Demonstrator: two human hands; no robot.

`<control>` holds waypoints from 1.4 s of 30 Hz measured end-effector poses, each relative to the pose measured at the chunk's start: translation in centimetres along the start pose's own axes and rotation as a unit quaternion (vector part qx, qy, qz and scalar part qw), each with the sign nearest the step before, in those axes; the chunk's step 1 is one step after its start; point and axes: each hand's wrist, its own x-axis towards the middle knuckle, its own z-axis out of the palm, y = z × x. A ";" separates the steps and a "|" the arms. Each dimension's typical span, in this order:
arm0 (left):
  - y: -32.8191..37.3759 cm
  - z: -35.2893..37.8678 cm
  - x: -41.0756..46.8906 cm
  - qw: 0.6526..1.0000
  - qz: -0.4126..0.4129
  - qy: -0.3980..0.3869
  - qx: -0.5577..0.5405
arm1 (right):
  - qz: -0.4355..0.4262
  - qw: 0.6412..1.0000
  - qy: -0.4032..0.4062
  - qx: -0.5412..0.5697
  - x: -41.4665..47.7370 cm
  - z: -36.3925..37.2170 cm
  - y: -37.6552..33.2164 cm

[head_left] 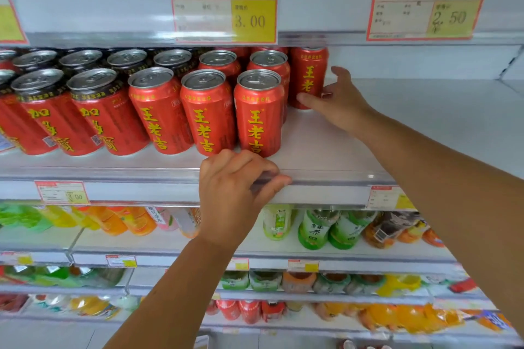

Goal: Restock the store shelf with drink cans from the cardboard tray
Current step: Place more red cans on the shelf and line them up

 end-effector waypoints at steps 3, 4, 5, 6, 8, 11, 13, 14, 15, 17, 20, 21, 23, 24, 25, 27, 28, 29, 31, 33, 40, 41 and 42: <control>0.1 -0.3 0.1 1.000 -0.009 -0.012 -0.003 | 0.008 0.998 0.053 -0.018 -4.0 -2.7 -0.1; 0.3 -0.5 0.2 1.000 -0.021 -0.014 -0.003 | -0.020 0.997 0.080 -0.009 -5.8 -3.7 0.2; 0.8 -0.7 0.4 0.999 -0.032 -0.011 -0.008 | -0.059 0.992 0.109 0.013 -7.9 -4.5 0.6; 1.6 -0.9 0.5 0.999 -0.036 -0.005 -0.019 | -0.093 0.985 0.140 0.045 -10.2 -5.3 1.2; 4.3 -1.0 0.4 0.998 -0.015 0.012 -0.060 | -0.141 0.963 0.205 0.101 -14.8 -6.7 2.7; 10.2 0.5 -1.4 0.987 0.014 -0.061 -0.148 | -0.142 0.939 0.282 0.137 -20.2 -8.2 6.1; 13.6 3.3 -4.2 0.963 0.004 -0.167 -0.211 | -0.100 0.938 0.300 0.143 -23.2 -9.2 10.0; 15.0 5.0 -6.0 0.947 -0.017 -0.221 -0.232 | -0.067 0.943 0.295 0.140 -24.7 -9.6 12.4; 16.3 6.9 -8.1 0.928 -0.047 -0.277 -0.245 | -0.026 0.949 0.285 0.129 -26.3 -10.1 15.0; 18.5 10.7 -12.6 0.883 -0.100 -0.392 -0.240 | 0.064 0.955 0.267 0.109 -29.9 -11.0 20.7; 21.8 15.8 -20.3 0.791 -0.161 -0.557 -0.195 | 0.208 0.946 0.230 0.093 -35.2 -11.9 29.4; 22.9 17.3 -23.0 0.758 -0.182 -0.600 -0.179 | 0.263 0.937 0.216 0.083 -37.1 -12.0 32.4; 24.7 20.0 -28.4 0.690 -0.230 -0.669 -0.153 | 0.362 0.912 0.183 0.060 -40.8 -11.6 38.2; 25.4 21.4 -31.3 0.657 -0.253 -0.696 -0.142 | 0.403 0.900 0.158 0.053 -42.5 -11.1 41.1; 26.1 22.7 -34.2 0.628 -0.271 -0.718 -0.128 | 0.440 0.886 0.134 0.053 -44.2 -10.3 44.0; 26.8 25.8 -40.3 0.587 -0.295 -0.747 -0.100 | 0.500 0.859 0.091 0.067 -47.3 -8.0 49.9; 26.9 27.3 -43.2 0.574 -0.307 -0.754 -0.088 | 0.526 0.845 0.070 0.072 -48.7 -6.4 52.8; 27.0 28.8 -46.1 0.563 -0.320 -0.758 -0.075 | 0.549 0.831 0.051 0.074 -50.0 -4.7 55.7; 26.7 32.2 -51.6 0.550 -0.343 -0.760 -0.057 | 0.584 0.807 0.032 0.083 -52.0 -0.7 61.6; 25.7 35.7 -56.9 0.548 -0.359 -0.754 -0.054 | 0.610 0.787 0.013 0.091 -53.5 4.0 67.4; 19.7 46.9 -73.0 0.591 -0.254 -0.763 -0.058 | 0.614 0.778 -0.131 0.031 -56.6 19.8 84.2; 19.1 48.1 -74.5 0.600 -0.230 -0.763 -0.065 | 0.602 0.785 -0.143 0.026 -56.9 21.6 85.5; 18.7 49.2 -75.8 0.612 -0.206 -0.760 -0.077 | 0.592 0.793 -0.142 0.028 -57.1 23.1 86.4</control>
